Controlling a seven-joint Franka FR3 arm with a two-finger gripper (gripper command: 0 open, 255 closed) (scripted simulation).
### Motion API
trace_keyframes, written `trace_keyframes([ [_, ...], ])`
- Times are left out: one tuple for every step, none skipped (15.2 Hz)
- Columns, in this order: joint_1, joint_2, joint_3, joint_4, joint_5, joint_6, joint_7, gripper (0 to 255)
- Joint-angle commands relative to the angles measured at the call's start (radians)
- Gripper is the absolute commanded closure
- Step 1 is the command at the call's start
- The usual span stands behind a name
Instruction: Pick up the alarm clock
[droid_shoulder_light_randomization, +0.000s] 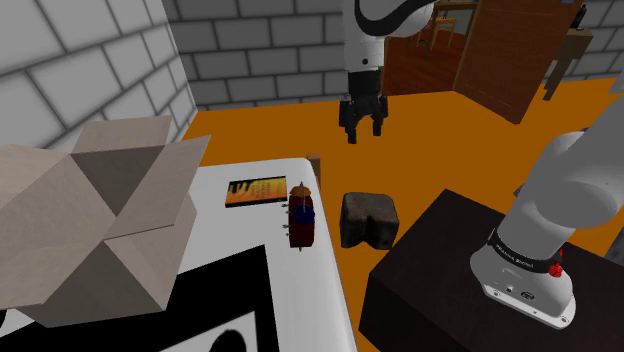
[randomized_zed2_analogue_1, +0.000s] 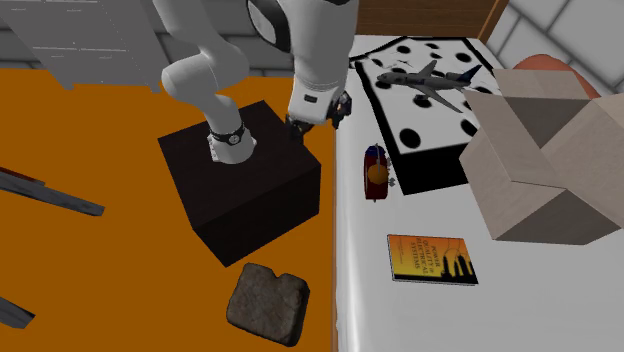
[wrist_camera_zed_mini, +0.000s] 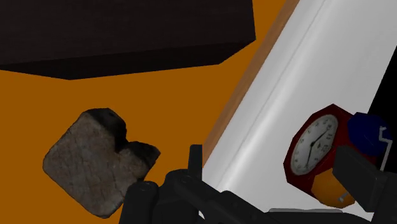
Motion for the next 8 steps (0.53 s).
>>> trace_keyframes([
  [0.011, 0.065, 0.016, 0.020, 0.023, 0.037, 0.026, 0],
  [0.015, 0.101, 0.023, 0.036, 0.033, 0.052, 0.037, 0],
  [0.020, 0.137, 0.030, 0.054, 0.042, 0.067, 0.048, 0],
  [0.024, 0.173, 0.036, 0.073, 0.051, 0.080, 0.060, 0],
  [0.029, 0.210, 0.042, 0.093, 0.059, 0.093, 0.070, 0],
  [0.034, 0.247, 0.048, 0.114, 0.067, 0.106, 0.081, 0],
  [0.039, 0.284, 0.053, 0.136, 0.075, 0.117, 0.092, 0],
  [0.044, 0.321, 0.058, 0.160, 0.082, 0.128, 0.103, 0],
])
